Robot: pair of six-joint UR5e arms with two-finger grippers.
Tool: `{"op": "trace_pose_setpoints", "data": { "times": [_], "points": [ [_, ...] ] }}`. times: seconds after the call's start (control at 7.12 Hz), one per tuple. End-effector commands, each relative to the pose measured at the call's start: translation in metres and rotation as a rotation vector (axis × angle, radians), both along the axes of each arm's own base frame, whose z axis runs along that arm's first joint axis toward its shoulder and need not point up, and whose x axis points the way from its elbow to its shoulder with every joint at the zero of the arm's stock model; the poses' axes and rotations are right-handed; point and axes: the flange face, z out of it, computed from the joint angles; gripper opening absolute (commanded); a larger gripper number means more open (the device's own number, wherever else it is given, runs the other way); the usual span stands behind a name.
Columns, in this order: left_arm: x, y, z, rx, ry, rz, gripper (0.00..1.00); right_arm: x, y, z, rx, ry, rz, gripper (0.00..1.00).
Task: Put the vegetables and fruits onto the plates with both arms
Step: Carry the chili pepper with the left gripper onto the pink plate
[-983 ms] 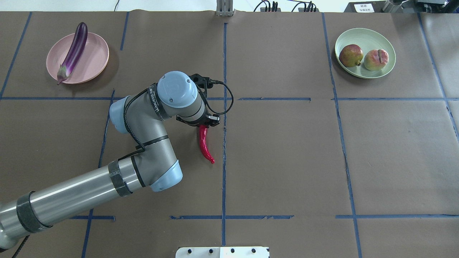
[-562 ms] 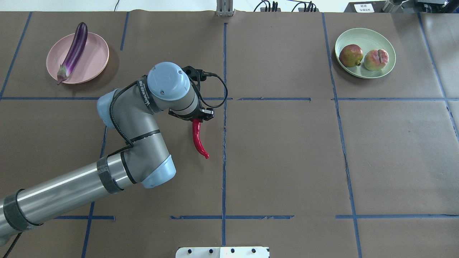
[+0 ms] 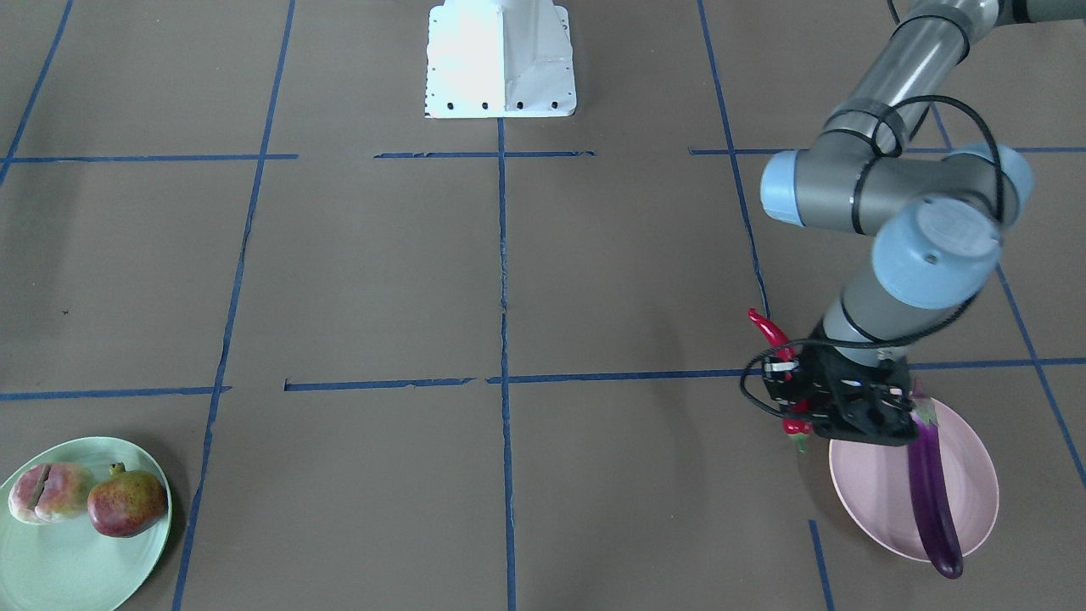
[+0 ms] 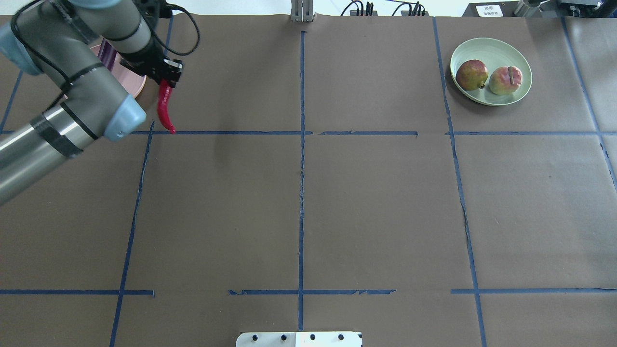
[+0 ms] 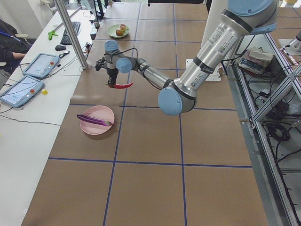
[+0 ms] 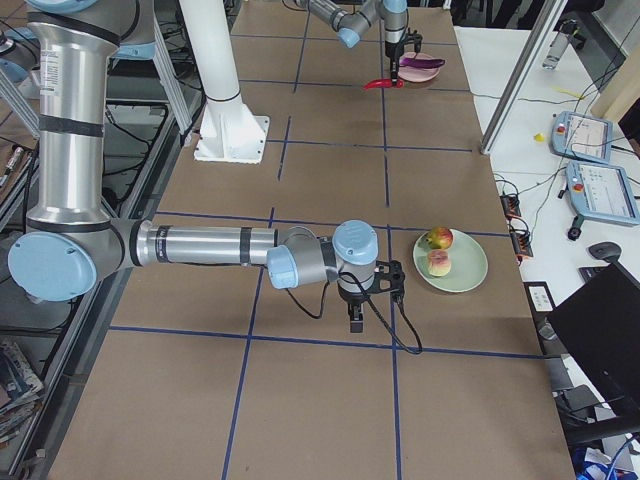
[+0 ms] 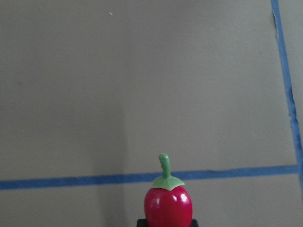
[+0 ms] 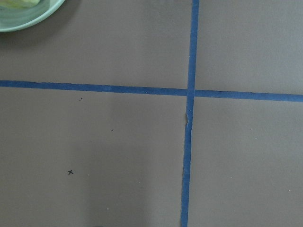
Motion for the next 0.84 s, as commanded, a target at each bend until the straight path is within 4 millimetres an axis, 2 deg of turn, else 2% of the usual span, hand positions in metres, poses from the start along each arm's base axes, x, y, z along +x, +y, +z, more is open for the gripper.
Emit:
{"op": "trace_pose_setpoints", "data": {
  "times": [0.0,0.14,0.28,0.42,0.7],
  "points": [
    [-0.022,-0.034,0.087,0.032,-0.023,0.021,0.03,0.0,0.003,0.002,0.001,-0.001,0.0,1.0],
    [-0.018,-0.039,0.121,0.033,-0.021,0.017,0.12,0.0,0.003,0.002,0.001,-0.001,0.0,1.0],
    [-0.018,-0.041,0.122,0.027,-0.022,0.013,0.8,0.0,0.003,0.002,0.001,-0.001,0.0,1.0],
    [-0.025,-0.044,0.122,0.025,-0.023,0.003,1.0,0.0,0.003,0.002,0.001,-0.001,-0.002,1.0],
    [-0.051,-0.052,0.112,-0.002,0.051,0.014,1.0,0.0,0.003,0.004,-0.002,-0.001,-0.002,1.0]
  ]
}}
